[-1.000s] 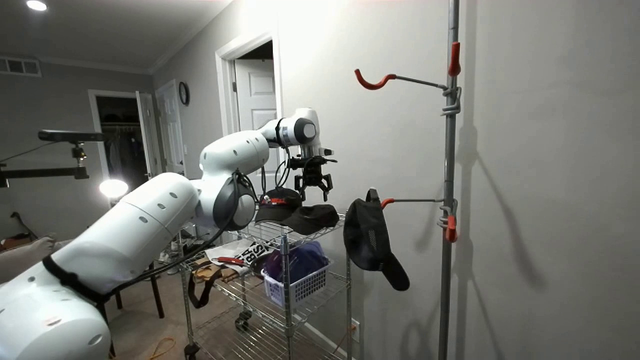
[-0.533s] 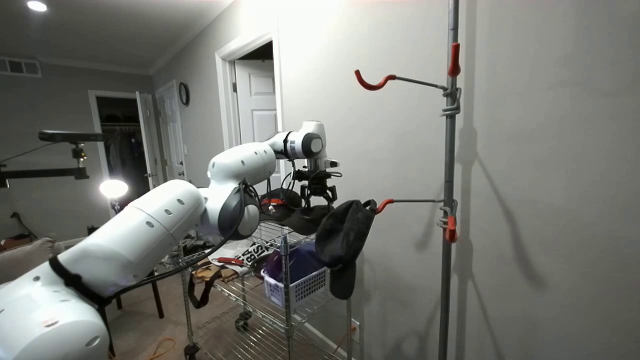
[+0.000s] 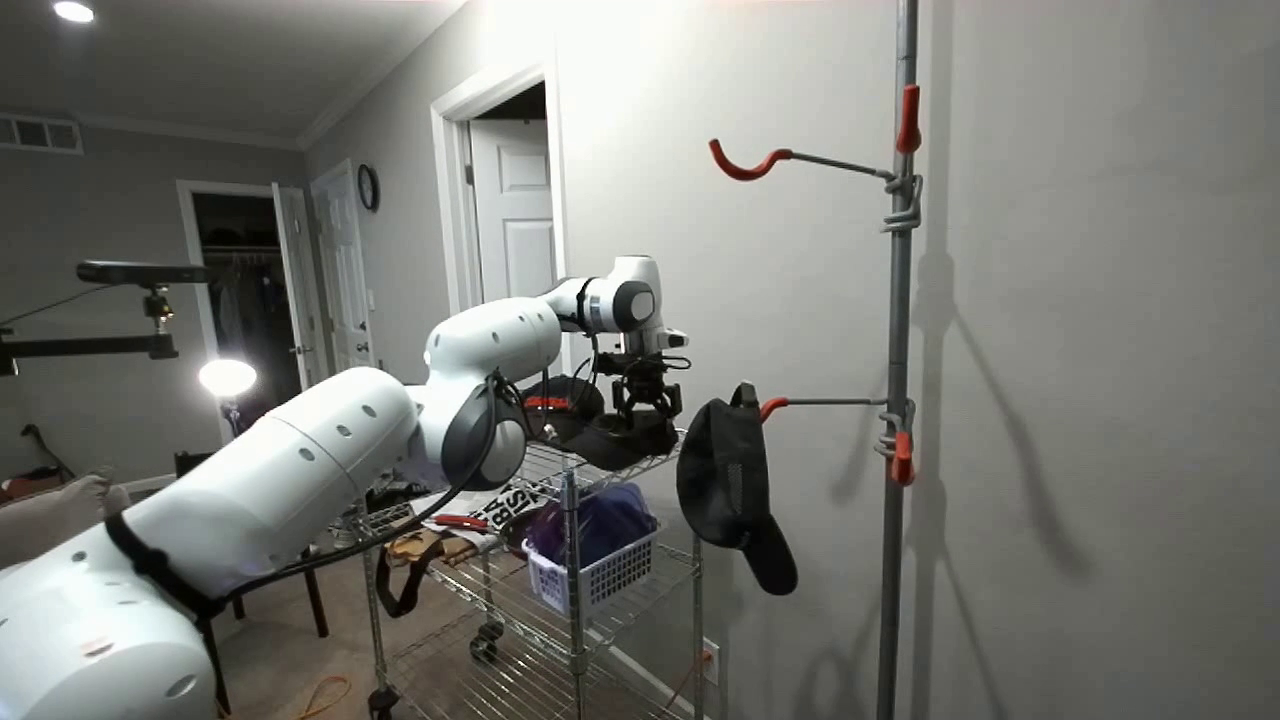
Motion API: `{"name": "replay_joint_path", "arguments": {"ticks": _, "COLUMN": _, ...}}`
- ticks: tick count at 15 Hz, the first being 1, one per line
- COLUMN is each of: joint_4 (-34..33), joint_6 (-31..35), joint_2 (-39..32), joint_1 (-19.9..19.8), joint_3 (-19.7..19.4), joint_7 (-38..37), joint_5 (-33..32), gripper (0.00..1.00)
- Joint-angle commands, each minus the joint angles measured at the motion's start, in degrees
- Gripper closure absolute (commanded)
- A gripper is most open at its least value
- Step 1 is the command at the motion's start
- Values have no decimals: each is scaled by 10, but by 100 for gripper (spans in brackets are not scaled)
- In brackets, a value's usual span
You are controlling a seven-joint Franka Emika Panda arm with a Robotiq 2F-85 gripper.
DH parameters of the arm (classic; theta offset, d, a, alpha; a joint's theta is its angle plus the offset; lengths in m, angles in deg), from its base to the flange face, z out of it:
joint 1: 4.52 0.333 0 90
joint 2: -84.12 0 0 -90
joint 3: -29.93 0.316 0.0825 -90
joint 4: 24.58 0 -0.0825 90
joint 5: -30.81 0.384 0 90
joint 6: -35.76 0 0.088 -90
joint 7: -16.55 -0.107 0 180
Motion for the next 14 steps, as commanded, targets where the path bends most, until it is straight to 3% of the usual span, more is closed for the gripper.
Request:
{"name": "replay_joint_path", "arguments": {"ticks": 1, "joint_4": 0, "joint_6": 23, "joint_2": -1, "joint_1": -7, "joint_3": 8, "joint_7": -18, "joint_5": 23, "gripper": 40}}
{"name": "replay_joint_path", "arguments": {"ticks": 10, "joint_4": 5, "joint_6": 36, "joint_2": 9, "joint_1": -4, "joint_3": 3, "joint_7": -38, "joint_5": 23, "gripper": 98}}
{"name": "replay_joint_path", "arguments": {"ticks": 14, "joint_4": 1, "joint_6": 31, "joint_2": 18, "joint_1": -2, "joint_3": 1, "joint_7": -45, "joint_5": 21, "gripper": 100}}
